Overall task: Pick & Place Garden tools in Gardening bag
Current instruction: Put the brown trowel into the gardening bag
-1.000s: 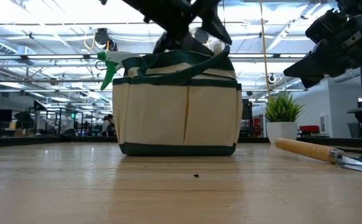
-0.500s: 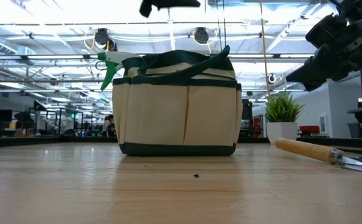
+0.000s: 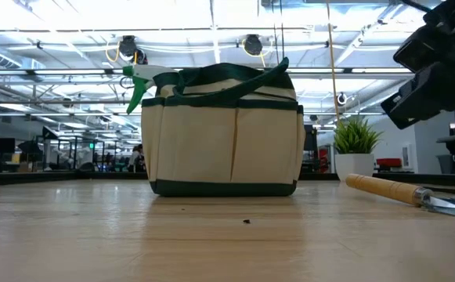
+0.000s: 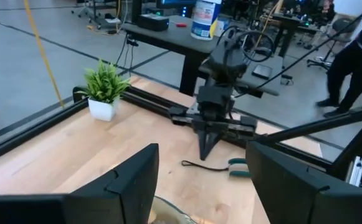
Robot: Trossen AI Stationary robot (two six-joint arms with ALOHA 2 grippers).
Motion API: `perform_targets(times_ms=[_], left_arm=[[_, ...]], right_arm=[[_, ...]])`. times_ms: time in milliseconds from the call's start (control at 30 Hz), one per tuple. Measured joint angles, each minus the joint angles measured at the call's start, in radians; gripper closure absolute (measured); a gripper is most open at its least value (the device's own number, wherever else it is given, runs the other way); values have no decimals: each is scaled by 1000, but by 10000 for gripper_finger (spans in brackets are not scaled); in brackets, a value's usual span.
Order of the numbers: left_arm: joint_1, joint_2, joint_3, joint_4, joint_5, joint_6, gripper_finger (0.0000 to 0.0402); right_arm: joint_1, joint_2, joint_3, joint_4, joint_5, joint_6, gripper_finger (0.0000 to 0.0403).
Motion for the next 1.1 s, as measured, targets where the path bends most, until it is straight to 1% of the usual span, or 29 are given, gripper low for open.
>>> perform_targets(times_ms=[267, 400, 567, 700, 800, 933, 1100], left_arm=[[-5, -38, 1, -51, 0, 11, 158], [-9, -63, 1, -69, 0, 34, 158], [-23, -97, 1, -93, 7, 87, 158], [-43, -128, 1, -128, 7, 107, 158], [-67, -139, 1, -175, 8, 96, 158], [-106, -145, 1, -190, 1, 89, 158], [-159, -144, 1, -194, 0, 88, 158]], right_arm=[[159, 37, 7, 22, 6, 63, 403], [251, 104, 71, 19, 86, 71, 403], [344, 236, 194, -5, 159, 71, 403], [398, 372, 293, -14, 164, 85, 403], [426, 474, 360, -51, 165, 144, 403], [459, 597, 448, -136, 213, 227, 403], [463, 714, 526, -194, 218, 354, 403]])
